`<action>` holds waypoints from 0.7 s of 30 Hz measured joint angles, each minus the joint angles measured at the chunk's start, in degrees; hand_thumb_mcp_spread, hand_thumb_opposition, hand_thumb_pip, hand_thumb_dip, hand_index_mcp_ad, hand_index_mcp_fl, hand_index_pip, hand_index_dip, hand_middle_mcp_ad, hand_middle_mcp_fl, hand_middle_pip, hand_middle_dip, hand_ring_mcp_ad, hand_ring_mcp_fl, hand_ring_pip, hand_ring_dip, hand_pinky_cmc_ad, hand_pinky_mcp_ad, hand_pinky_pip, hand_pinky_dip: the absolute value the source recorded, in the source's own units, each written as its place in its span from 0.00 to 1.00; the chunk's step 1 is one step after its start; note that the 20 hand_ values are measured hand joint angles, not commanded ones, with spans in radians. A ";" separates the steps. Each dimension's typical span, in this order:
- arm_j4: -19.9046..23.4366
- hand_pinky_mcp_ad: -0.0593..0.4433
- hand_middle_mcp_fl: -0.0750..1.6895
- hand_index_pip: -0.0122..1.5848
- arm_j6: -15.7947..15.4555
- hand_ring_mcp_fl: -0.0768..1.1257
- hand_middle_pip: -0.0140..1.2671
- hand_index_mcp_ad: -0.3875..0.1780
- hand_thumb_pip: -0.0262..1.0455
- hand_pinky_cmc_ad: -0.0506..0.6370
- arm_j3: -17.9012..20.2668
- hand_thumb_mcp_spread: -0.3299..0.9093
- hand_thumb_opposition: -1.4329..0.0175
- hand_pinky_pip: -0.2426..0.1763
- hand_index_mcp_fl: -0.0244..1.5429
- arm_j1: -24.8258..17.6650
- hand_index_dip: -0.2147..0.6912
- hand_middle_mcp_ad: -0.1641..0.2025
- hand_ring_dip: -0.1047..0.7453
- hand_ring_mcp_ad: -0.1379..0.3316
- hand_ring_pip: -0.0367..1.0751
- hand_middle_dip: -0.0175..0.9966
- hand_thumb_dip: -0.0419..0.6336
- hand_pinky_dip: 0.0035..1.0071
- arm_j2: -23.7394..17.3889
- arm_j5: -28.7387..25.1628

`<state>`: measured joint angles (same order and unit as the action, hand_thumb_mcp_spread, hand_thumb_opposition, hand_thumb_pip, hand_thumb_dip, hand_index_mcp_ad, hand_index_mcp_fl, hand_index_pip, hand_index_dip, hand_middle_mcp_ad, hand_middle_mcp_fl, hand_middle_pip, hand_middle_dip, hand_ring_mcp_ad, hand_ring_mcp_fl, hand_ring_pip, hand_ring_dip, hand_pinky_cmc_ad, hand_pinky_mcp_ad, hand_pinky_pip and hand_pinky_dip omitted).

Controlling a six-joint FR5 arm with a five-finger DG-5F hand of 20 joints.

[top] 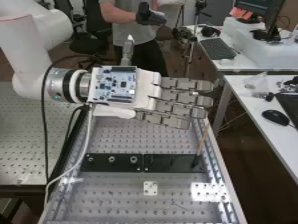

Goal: Grab the chopstick and place it in the clear container

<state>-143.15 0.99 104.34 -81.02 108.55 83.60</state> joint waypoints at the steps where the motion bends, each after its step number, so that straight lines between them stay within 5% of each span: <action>1: 0.75 0.22 0.05 0.02 0.61 0.08 0.02 0.75 0.03 0.09 0.12 0.27 0.98 0.55 0.01 0.01 0.26 0.67 0.16 0.41 0.05 0.06 0.08 0.02 0.30 -0.49; 4: 5.89 0.22 0.14 0.02 4.41 0.08 0.04 0.75 0.34 0.09 0.91 0.39 0.87 0.55 0.03 0.00 0.27 0.67 0.16 0.44 0.05 0.10 0.16 0.07 2.35 -4.57; 6: 7.10 0.22 0.17 0.03 5.79 0.08 0.06 0.75 0.44 0.12 0.90 0.45 0.78 0.52 0.04 0.00 0.33 0.67 0.16 0.46 0.07 0.18 0.21 0.12 3.35 -6.23; 14: 6.02 0.32 0.21 0.07 9.62 0.07 0.07 0.73 0.64 0.21 -1.95 0.50 0.57 0.40 0.05 -0.03 0.43 0.68 0.16 0.62 0.10 0.42 0.38 0.25 7.09 -7.98; 21: 4.81 0.42 0.21 0.23 12.33 0.08 0.09 0.73 0.77 0.24 -4.37 0.50 0.51 0.36 0.04 -0.27 0.42 0.68 0.21 0.71 0.09 0.47 0.47 0.32 9.99 -8.82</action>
<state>-138.35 13.32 99.97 -81.29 118.54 74.78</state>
